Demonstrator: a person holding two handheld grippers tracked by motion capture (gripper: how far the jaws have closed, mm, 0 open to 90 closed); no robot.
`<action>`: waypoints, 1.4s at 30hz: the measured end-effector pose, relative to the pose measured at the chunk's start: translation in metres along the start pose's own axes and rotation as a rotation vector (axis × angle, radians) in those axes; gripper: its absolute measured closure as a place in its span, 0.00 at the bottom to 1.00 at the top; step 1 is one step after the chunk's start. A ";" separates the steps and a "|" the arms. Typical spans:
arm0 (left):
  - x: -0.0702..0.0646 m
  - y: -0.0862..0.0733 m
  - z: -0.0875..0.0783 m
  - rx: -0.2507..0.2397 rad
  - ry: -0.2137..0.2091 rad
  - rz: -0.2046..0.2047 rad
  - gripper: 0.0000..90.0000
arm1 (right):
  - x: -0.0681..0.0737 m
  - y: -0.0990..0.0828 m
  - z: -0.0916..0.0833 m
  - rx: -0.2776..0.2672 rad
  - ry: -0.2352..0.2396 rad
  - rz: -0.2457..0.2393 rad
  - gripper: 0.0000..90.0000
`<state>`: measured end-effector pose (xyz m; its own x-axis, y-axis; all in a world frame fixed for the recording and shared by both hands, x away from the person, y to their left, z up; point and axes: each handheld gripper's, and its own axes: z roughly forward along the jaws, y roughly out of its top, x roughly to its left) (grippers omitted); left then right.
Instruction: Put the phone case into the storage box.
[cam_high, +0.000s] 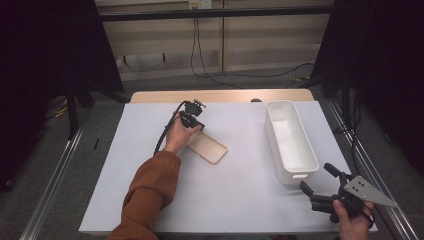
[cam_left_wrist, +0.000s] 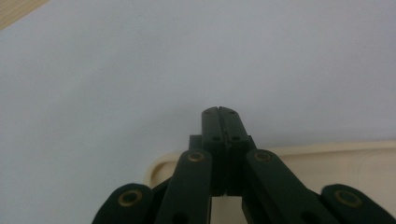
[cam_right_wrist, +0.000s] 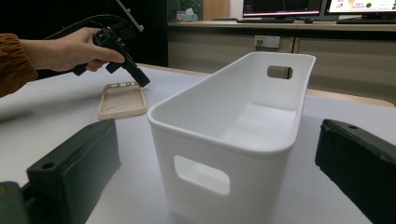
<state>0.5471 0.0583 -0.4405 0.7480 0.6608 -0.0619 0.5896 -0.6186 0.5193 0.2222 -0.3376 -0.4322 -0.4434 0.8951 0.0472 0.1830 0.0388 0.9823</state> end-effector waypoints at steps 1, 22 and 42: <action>0.000 -0.001 0.000 -0.003 -0.004 -0.008 1.00 | 0.000 0.000 0.000 -0.001 0.000 0.003 0.00; 0.002 -0.013 -0.009 0.008 -0.019 -0.009 1.00 | 0.000 0.000 0.000 0.000 -0.002 0.004 0.00; -0.002 -0.030 -0.022 0.024 -0.021 0.003 1.00 | 0.001 0.000 0.000 -0.004 -0.005 0.003 0.00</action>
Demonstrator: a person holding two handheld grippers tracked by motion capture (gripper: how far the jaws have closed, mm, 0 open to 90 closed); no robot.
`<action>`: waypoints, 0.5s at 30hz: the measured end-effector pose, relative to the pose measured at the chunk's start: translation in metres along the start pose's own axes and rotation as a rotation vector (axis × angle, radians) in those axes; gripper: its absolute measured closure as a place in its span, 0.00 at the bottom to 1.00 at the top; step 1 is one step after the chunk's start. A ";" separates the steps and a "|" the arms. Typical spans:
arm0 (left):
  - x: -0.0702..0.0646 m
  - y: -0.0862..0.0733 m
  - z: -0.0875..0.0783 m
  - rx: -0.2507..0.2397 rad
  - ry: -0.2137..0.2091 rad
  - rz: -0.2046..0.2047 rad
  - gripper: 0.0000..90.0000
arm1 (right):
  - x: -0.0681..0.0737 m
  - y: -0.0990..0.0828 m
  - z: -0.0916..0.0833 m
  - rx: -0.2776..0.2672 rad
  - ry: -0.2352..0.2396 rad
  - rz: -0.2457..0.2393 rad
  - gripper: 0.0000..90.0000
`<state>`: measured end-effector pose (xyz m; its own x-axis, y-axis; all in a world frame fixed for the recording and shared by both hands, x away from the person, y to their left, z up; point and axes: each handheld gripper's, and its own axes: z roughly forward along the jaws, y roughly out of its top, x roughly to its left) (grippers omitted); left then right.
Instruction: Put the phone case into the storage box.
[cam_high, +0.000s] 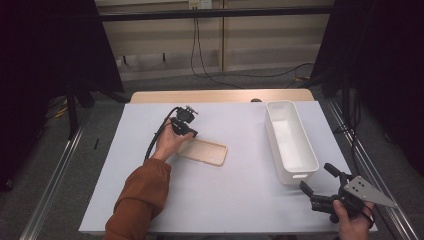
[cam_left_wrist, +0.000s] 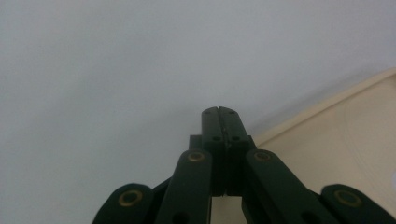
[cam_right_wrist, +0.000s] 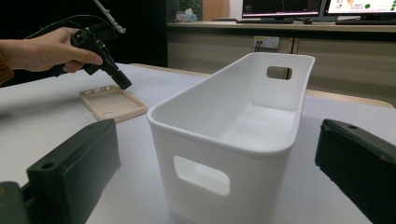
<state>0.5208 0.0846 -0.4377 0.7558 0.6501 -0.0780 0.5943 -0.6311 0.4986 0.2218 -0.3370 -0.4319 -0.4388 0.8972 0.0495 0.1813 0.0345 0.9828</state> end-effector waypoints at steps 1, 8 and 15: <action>0.000 -0.001 0.000 -0.002 -0.001 0.003 1.00 | 0.000 0.000 0.000 0.001 0.000 -0.001 0.00; -0.003 -0.006 -0.003 -0.012 0.001 0.007 1.00 | 0.000 0.000 0.000 0.002 -0.001 -0.002 0.00; -0.007 -0.010 -0.006 -0.005 0.004 0.022 1.00 | 0.000 0.000 0.000 0.002 0.000 -0.003 0.00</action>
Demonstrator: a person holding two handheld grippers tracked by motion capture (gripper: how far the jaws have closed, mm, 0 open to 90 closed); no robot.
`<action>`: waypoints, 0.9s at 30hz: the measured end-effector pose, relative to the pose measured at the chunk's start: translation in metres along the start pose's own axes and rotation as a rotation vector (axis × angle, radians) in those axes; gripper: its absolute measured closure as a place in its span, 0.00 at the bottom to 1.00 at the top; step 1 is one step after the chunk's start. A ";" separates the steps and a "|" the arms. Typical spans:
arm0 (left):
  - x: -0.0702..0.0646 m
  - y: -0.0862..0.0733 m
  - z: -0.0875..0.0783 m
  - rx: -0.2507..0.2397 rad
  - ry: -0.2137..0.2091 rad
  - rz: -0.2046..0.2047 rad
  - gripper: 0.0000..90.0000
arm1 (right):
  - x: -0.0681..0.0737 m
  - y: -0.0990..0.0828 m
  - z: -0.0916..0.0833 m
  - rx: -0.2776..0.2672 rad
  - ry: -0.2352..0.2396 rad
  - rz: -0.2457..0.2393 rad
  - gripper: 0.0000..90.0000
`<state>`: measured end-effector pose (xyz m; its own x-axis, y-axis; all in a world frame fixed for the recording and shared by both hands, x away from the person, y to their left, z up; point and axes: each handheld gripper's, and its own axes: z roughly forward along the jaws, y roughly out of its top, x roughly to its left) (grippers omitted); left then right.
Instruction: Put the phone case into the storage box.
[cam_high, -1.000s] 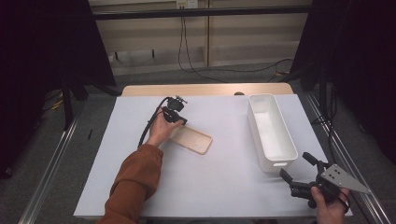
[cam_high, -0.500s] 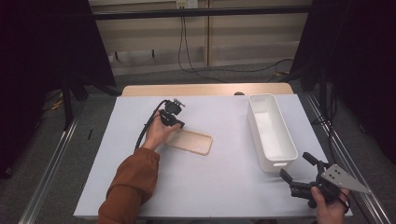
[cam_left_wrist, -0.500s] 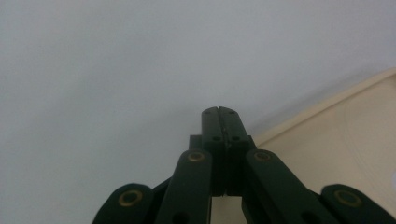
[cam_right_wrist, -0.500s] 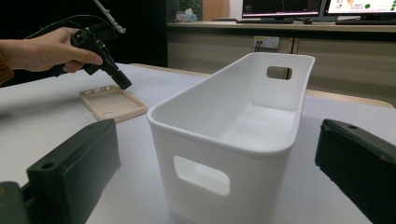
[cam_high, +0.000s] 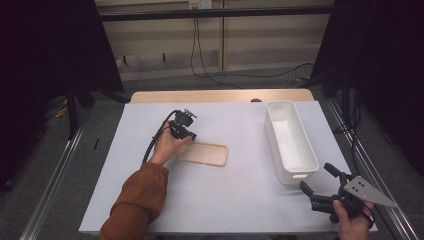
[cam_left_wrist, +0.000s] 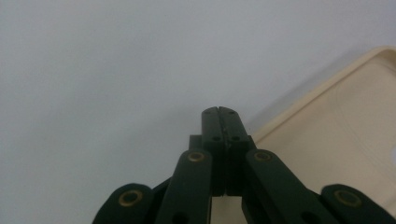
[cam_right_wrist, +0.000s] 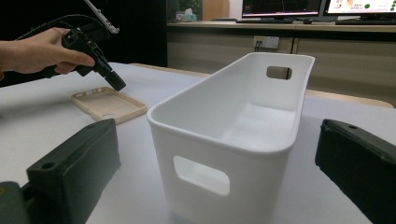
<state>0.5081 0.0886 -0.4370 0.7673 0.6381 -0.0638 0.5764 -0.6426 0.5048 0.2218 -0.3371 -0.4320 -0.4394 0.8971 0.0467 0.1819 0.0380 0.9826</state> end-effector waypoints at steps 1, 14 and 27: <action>-0.001 -0.001 0.000 -0.001 0.004 0.002 1.00 | 0.000 0.000 0.000 0.000 0.000 0.001 0.00; -0.006 -0.009 -0.004 -0.020 0.000 -0.002 1.00 | 0.000 0.000 0.000 0.002 0.001 -0.004 0.00; -0.012 -0.016 -0.008 -0.018 -0.009 0.017 1.00 | 0.000 0.000 0.001 0.001 0.002 -0.004 0.00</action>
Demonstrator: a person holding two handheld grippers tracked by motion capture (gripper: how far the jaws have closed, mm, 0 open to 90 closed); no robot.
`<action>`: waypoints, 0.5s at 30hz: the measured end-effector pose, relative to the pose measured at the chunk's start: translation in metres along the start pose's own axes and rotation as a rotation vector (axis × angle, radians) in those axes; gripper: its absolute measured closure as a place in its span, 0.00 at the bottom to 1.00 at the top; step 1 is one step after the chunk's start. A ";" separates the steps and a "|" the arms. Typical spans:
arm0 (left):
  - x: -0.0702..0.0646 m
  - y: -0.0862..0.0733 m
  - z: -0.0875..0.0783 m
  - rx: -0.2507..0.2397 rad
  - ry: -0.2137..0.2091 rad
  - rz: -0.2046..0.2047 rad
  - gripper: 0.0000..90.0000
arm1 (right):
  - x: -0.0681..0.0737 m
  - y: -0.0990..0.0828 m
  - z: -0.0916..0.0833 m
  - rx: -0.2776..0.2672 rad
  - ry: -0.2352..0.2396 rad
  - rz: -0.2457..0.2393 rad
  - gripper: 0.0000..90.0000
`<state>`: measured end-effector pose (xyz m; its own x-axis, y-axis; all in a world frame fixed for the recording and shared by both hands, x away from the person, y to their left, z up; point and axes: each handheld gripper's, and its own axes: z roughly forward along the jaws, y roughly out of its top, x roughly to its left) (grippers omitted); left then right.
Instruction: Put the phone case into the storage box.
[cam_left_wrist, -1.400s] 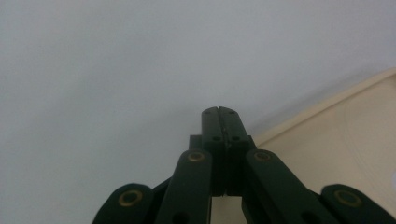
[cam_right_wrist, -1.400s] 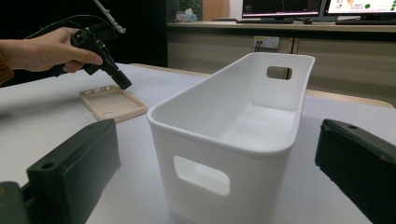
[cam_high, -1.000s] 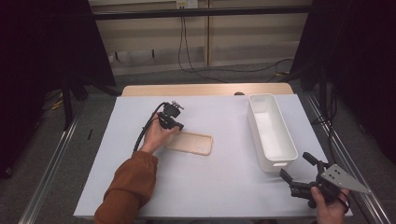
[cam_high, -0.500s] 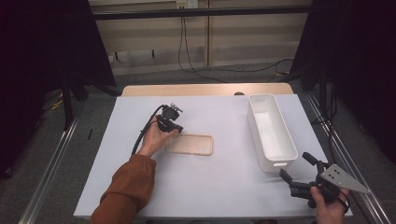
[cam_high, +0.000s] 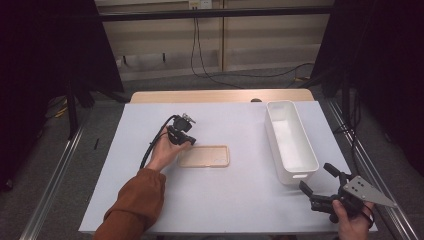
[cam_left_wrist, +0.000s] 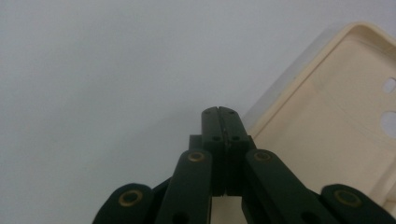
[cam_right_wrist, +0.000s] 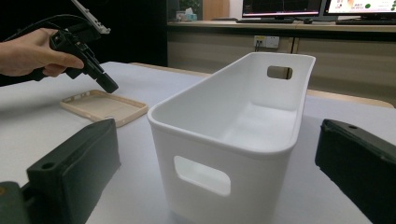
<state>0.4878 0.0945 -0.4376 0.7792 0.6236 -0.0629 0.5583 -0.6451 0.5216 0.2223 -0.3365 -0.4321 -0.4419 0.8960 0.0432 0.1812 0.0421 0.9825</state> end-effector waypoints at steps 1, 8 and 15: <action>-0.001 -0.001 0.000 -0.001 -0.006 -0.006 1.00 | 0.000 0.000 0.000 0.000 0.000 -0.002 0.00; -0.002 -0.006 -0.003 -0.004 -0.020 -0.001 1.00 | 0.000 0.000 0.000 0.000 0.000 0.001 0.00; -0.007 -0.010 -0.006 -0.008 -0.032 -0.001 1.00 | 0.000 0.000 0.000 0.001 0.000 0.000 0.00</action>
<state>0.4747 0.0992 -0.4379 0.7872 0.6100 -0.0907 0.5573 -0.6408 0.5280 0.2226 -0.3360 -0.4321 -0.4416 0.8962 0.0428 0.1815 0.0426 0.9825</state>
